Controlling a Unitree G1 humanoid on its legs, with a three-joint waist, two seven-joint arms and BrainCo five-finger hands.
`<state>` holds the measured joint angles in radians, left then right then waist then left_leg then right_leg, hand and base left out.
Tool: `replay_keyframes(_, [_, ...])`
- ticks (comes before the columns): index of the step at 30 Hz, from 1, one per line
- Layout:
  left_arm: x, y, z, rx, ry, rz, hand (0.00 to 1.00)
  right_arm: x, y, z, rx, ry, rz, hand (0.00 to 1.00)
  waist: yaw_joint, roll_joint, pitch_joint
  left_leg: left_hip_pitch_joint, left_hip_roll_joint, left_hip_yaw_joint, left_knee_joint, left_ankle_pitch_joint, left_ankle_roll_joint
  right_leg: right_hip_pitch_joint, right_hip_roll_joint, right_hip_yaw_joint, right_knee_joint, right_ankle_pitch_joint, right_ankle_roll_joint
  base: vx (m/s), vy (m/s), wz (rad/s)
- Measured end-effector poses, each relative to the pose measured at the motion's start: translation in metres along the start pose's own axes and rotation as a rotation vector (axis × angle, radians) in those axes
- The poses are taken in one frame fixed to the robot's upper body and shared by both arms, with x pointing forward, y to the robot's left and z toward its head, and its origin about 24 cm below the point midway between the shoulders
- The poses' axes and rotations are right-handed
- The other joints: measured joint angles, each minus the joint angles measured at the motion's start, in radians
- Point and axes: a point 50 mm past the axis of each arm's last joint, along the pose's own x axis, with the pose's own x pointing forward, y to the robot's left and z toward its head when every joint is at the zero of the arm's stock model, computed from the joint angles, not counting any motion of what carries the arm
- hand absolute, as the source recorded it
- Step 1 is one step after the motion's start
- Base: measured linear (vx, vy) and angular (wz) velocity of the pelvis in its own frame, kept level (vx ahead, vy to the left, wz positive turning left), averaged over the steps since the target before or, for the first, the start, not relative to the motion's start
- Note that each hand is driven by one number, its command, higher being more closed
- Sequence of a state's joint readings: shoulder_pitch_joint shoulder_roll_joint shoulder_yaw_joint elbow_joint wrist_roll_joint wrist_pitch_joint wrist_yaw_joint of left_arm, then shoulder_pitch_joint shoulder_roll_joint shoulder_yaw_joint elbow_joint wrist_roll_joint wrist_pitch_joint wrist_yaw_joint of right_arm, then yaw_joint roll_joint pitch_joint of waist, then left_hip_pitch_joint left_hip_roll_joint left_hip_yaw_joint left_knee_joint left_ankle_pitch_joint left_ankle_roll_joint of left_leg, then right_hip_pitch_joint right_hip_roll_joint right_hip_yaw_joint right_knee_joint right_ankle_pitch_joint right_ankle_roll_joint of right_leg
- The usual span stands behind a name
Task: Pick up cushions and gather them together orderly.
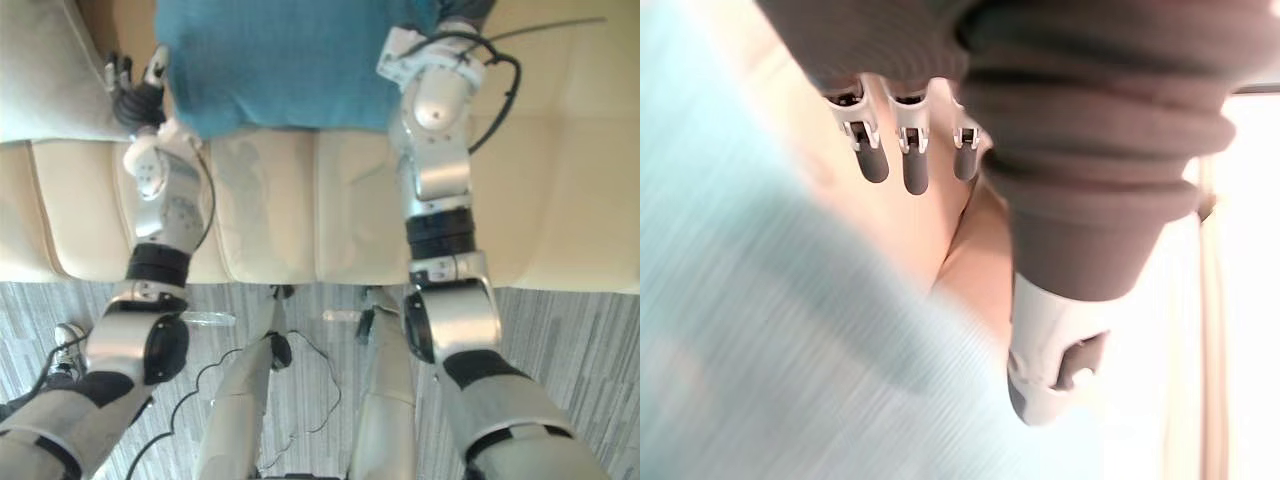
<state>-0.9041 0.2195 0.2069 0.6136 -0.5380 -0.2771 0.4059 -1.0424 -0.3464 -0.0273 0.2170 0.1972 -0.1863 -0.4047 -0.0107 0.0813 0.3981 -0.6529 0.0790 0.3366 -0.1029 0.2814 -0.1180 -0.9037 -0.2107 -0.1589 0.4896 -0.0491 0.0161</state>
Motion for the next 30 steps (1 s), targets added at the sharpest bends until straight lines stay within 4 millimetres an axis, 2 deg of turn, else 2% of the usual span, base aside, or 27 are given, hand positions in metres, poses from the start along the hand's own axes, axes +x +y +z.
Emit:
replay_keyframes(1, [-0.005, 0.021, 0.000, 0.030, -0.007, 0.003, 0.00, -0.013, -0.011, 0.000, -0.028, -0.014, 0.029, 0.00, 0.000, -0.001, 0.000, 0.044, 0.003, 0.006, 0.000, -0.009, 0.011, 0.048, 0.007, 0.001, -0.015, -0.002, 0.003, 0.08, -0.088, -0.25])
replay_keyframes(3, [-0.012, 0.044, -0.002, 0.067, -0.015, 0.011, 0.00, -0.031, -0.021, -0.003, -0.058, -0.010, 0.068, 0.00, -0.001, -0.003, -0.001, 0.090, 0.008, 0.009, 0.000, -0.021, 0.024, 0.100, 0.015, 0.002, -0.034, -0.003, 0.005, 0.07, -0.063, -0.21])
replay_keyframes(4, [-0.025, 0.072, -0.008, 0.119, -0.001, 0.032, 0.00, -0.057, -0.029, -0.014, -0.081, 0.043, 0.110, 0.00, -0.004, -0.011, -0.005, 0.141, 0.012, 0.011, 0.000, -0.037, 0.027, 0.158, 0.022, 0.003, -0.053, -0.010, 0.015, 0.06, -0.056, -0.17])
replay_keyframes(5, [-0.030, 0.081, -0.011, 0.137, 0.009, 0.037, 0.00, -0.066, -0.032, -0.019, -0.089, 0.068, 0.129, 0.00, -0.008, -0.013, -0.007, 0.159, 0.015, 0.011, 0.000, -0.042, 0.029, 0.178, 0.026, 0.001, -0.061, -0.011, 0.015, 0.08, -0.067, -0.21])
replay_keyframes(6, [-0.045, 0.103, -0.021, 0.179, 0.059, 0.054, 0.00, -0.093, -0.038, -0.033, -0.105, 0.156, 0.171, 0.00, -0.010, -0.020, -0.009, 0.208, 0.020, 0.014, 0.000, -0.054, 0.030, 0.233, 0.034, 0.002, -0.080, -0.013, 0.017, 0.06, -0.045, -0.13])
replay_keyframes(7, [-0.051, 0.111, -0.026, 0.193, 0.080, 0.061, 0.00, -0.102, -0.040, -0.038, -0.107, 0.189, 0.188, 0.00, -0.012, -0.025, -0.011, 0.223, 0.021, 0.015, 0.000, -0.060, 0.028, 0.251, 0.037, 0.003, -0.085, -0.014, 0.019, 0.08, -0.055, -0.22])
replay_keyframes(8, [-0.078, 0.140, -0.042, 0.237, 0.170, 0.093, 0.00, -0.140, -0.043, -0.056, -0.100, 0.329, 0.252, 0.00, -0.013, -0.044, -0.024, 0.277, 0.027, 0.025, 0.000, -0.075, 0.029, 0.308, 0.045, 0.005, -0.104, -0.021, 0.021, 0.08, -0.040, -0.17])
replay_keyframes(9, [-0.088, 0.149, -0.048, 0.248, 0.204, 0.106, 0.00, -0.155, -0.043, -0.061, -0.092, 0.381, 0.269, 0.00, -0.013, -0.052, -0.030, 0.294, 0.030, 0.027, 0.001, -0.080, 0.027, 0.327, 0.049, 0.005, -0.112, -0.022, 0.021, 0.14, -0.052, -0.19])
replay_keyframes(11, [-0.135, 0.179, -0.072, 0.288, 0.357, 0.146, 0.00, -0.211, -0.047, -0.076, -0.043, 0.578, 0.279, 0.00, -0.011, -0.085, -0.052, 0.366, 0.036, 0.030, 0.001, -0.102, 0.022, 0.407, 0.057, 0.001, -0.138, -0.037, 0.025, 0.16, -0.038, -0.07])
replay_keyframes(12, [-0.147, 0.184, -0.078, 0.307, 0.401, 0.149, 0.00, -0.223, -0.050, -0.079, -0.037, 0.623, 0.276, 0.00, -0.010, -0.092, -0.060, 0.381, 0.036, 0.030, 0.001, -0.108, 0.020, 0.425, 0.057, 0.000, -0.142, -0.041, 0.026, 0.11, -0.012, -0.02])
replay_keyframes(13, [-0.175, 0.199, -0.091, 0.353, 0.503, 0.158, 0.00, -0.252, -0.057, -0.087, -0.042, 0.733, 0.265, 0.00, -0.010, -0.107, -0.092, 0.407, 0.036, 0.030, 0.001, -0.119, 0.018, 0.454, 0.059, 0.000, -0.152, -0.047, 0.029, 0.09, -0.003, -0.02])
replay_keyframes(14, [-0.183, 0.203, -0.094, 0.366, 0.533, 0.164, 0.00, -0.261, -0.060, -0.089, -0.044, 0.770, 0.256, 0.00, -0.010, -0.111, -0.105, 0.413, 0.036, 0.030, 0.001, -0.123, 0.017, 0.462, 0.059, 0.000, -0.155, -0.049, 0.031, 0.13, -0.003, -0.03])
replay_keyframes(16, [-0.240, 0.231, -0.113, 0.444, 0.750, 0.222, 0.00, -0.328, -0.085, -0.106, -0.075, 1.057, 0.151, 0.00, -0.008, -0.119, -0.175, 0.469, 0.036, 0.022, 0.001, -0.146, 0.016, 0.545, 0.064, -0.011, -0.202, -0.051, 0.036, 0.22, 0.007, 0.05])
replay_keyframes(17, [-0.252, 0.236, -0.116, 0.461, 0.797, 0.230, 0.00, -0.343, -0.091, -0.109, -0.084, 1.119, 0.123, 0.00, -0.008, -0.118, -0.190, 0.482, 0.035, 0.015, 0.001, -0.151, 0.015, 0.565, 0.064, -0.016, -0.213, -0.052, 0.037, 0.21, 0.020, 0.16])
replay_keyframes(19, [-0.292, 0.256, -0.124, 0.517, 0.971, 0.284, 0.00, -0.409, -0.112, -0.109, -0.155, 1.395, 0.046, 0.00, -0.006, -0.113, -0.246, 0.531, 0.035, 0.007, 0.001, -0.169, 0.015, 0.640, 0.068, -0.027, -0.260, -0.048, 0.045, 0.16, 0.029, 0.12])
replay_keyframes(22, [-0.323, 0.272, -0.125, 0.555, 1.097, 0.359, 0.00, -0.455, -0.128, -0.102, -0.189, 1.595, -0.040, 0.00, -0.006, -0.104, -0.282, 0.573, 0.033, 0.003, 0.001, -0.183, 0.014, 0.700, 0.074, -0.029, -0.309, -0.039, 0.055, 0.07, 0.024, 0.00])
replay_keyframes(23, [-0.327, 0.274, -0.125, 0.562, 1.114, 0.363, 0.00, -0.460, -0.130, -0.100, -0.196, 1.619, -0.051, 0.00, -0.006, -0.103, -0.285, 0.579, 0.033, 0.003, 0.001, -0.184, 0.013, 0.710, 0.074, -0.029, -0.315, -0.038, 0.055, 0.06, 0.033, -0.01])
replay_keyframes(24, [-0.337, 0.278, -0.125, 0.583, 1.166, 0.370, 0.00, -0.476, -0.137, -0.095, -0.220, 1.690, -0.084, 0.00, -0.006, -0.096, -0.299, 0.595, 0.032, 0.001, 0.001, -0.190, 0.013, 0.733, 0.075, -0.029, -0.333, -0.033, 0.057, 0.05, 0.034, 0.01])
replay_keyframes(28, [-0.349, 0.286, -0.122, 0.621, 1.231, 0.376, 0.00, -0.509, -0.152, -0.079, -0.257, 1.850, -0.179, 0.00, -0.006, -0.085, -0.335, 0.630, 0.028, -0.004, 0.001, -0.200, 0.010, 0.794, 0.085, -0.025, -0.396, -0.008, 0.060, 0.03, 0.029, -0.01])
replay_keyframes(30, [-0.354, 0.289, -0.121, 0.629, 1.258, 0.388, 0.00, -0.516, -0.156, -0.075, -0.264, 1.887, -0.211, 0.00, -0.006, -0.084, -0.347, 0.643, 0.027, -0.005, 0.001, -0.203, 0.009, 0.819, 0.089, -0.024, -0.420, 0.004, 0.061, 0.00, 0.000, 0.00])
